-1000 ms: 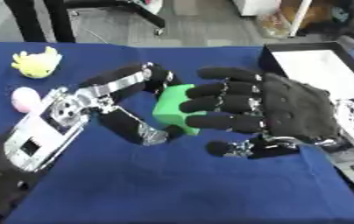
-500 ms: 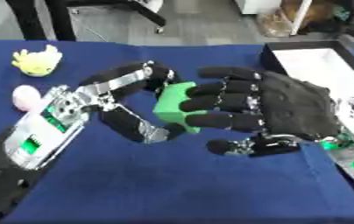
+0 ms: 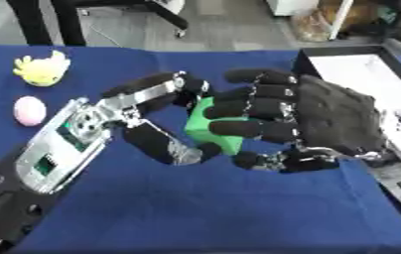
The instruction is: Pick up the objects with one hand, pass them to the other hand, and then place them into the box on the other side of the table.
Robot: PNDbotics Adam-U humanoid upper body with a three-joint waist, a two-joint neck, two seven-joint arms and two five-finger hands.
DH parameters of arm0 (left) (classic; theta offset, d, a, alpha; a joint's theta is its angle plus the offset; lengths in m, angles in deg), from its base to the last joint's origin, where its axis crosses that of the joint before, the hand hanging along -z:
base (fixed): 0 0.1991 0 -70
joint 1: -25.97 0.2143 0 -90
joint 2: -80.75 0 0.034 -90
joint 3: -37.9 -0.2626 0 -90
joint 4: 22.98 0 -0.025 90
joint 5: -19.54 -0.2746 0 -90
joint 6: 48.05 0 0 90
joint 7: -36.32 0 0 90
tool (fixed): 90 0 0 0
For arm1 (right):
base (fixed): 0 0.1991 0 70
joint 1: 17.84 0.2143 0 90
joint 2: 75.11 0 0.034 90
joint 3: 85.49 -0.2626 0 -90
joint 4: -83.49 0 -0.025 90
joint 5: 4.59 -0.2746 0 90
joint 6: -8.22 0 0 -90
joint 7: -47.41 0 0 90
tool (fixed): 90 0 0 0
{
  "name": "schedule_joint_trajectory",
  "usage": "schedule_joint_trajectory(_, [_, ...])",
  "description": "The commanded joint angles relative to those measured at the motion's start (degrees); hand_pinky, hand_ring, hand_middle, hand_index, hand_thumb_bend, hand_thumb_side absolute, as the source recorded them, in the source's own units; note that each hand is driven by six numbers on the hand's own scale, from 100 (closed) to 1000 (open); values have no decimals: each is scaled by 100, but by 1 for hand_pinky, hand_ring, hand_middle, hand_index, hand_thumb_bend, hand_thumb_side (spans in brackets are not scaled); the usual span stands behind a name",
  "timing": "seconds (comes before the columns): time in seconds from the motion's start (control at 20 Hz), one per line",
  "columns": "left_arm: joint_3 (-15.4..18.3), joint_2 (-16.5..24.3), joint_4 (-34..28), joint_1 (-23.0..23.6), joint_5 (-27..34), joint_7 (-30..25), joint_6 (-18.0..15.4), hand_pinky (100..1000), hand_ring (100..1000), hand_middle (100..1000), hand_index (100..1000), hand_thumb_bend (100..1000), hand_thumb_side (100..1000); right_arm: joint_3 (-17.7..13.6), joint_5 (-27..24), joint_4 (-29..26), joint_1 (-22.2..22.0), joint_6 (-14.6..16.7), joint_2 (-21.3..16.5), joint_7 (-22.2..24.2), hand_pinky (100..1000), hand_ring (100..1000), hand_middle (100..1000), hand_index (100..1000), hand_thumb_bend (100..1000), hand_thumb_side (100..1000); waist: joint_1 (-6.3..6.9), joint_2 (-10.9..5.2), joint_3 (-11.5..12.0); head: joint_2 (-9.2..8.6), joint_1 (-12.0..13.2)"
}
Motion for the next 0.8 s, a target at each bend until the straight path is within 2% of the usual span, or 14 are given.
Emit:
schedule_joint_trajectory(0.05, [0,-42,-138,-129,26,11,30,520,435,320,607,100,118,-69,56,-113,84,-37,-63,-102,914,808,839,1000,281,100,12,-101,-11,18,-14])
schedule_joint_trajectory(0.5, [10,-88,-298,-149,59,-29,64,524,440,326,613,100,133,-65,234,-113,94,-53,-60,-283,905,805,833,1000,279,100,13,-106,-35,34,-32])
schedule_joint_trajectory(0.8, [-3,-101,-333,-147,114,-180,148,541,455,350,632,100,134,-70,303,-113,85,-180,-40,-418,862,769,768,1000,182,100,12,-106,-39,36,-38])
